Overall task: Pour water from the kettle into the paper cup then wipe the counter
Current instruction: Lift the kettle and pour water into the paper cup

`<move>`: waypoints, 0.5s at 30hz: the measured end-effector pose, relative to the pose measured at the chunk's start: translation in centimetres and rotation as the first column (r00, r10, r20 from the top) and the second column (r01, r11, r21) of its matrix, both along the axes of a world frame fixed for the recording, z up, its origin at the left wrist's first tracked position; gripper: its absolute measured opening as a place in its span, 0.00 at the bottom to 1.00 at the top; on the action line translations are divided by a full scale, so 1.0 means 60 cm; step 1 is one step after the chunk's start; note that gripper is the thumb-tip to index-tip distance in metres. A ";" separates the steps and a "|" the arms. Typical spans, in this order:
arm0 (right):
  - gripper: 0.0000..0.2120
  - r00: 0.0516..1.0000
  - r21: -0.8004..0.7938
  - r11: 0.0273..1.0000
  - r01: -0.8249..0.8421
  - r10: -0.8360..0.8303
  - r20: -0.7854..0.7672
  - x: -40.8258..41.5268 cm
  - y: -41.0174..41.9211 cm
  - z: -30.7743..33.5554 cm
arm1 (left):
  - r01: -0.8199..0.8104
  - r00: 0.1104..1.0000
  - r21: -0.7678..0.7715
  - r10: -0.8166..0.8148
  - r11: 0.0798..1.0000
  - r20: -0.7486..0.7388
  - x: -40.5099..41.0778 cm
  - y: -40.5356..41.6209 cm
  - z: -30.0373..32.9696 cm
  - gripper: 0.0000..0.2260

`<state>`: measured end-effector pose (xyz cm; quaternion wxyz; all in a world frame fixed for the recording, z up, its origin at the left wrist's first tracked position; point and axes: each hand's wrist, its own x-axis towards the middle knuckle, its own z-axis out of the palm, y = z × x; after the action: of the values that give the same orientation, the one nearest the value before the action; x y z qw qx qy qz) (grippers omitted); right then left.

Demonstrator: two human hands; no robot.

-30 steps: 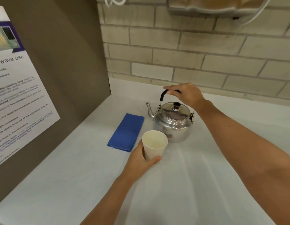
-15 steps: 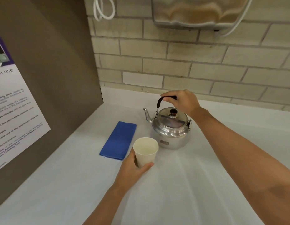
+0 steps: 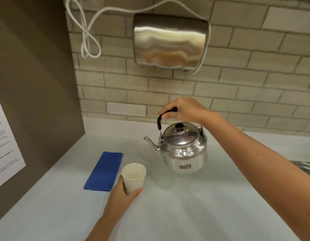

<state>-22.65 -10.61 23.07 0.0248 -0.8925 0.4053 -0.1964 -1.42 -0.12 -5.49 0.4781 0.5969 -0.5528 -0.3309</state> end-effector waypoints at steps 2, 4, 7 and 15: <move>0.08 0.998 -0.019 1.000 -0.002 0.001 -0.059 0.001 0.021 0.006 | 0.005 1.000 -0.006 -0.005 1.000 -0.007 0.000 0.001 0.001 0.33; 0.08 0.993 -0.047 0.999 -0.024 0.018 -0.117 0.007 0.040 0.005 | 0.016 1.000 -0.009 -0.016 1.000 -0.016 0.000 0.001 0.001 0.32; 0.09 0.986 -0.068 0.997 -0.027 0.016 -0.167 0.015 0.060 0.000 | 0.019 1.000 -0.007 -0.019 1.000 -0.012 0.000 0.001 0.000 0.30; 0.10 0.950 -0.047 0.997 -0.067 0.049 -0.307 0.053 0.095 -0.010 | 0.021 0.999 -0.010 -0.021 1.000 0.024 0.001 0.001 0.000 0.30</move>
<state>-19.45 -4.93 22.44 -0.0579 -0.9239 0.3722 -0.0667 -1.35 -0.08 -5.50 0.4709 0.5925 -0.5664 -0.3262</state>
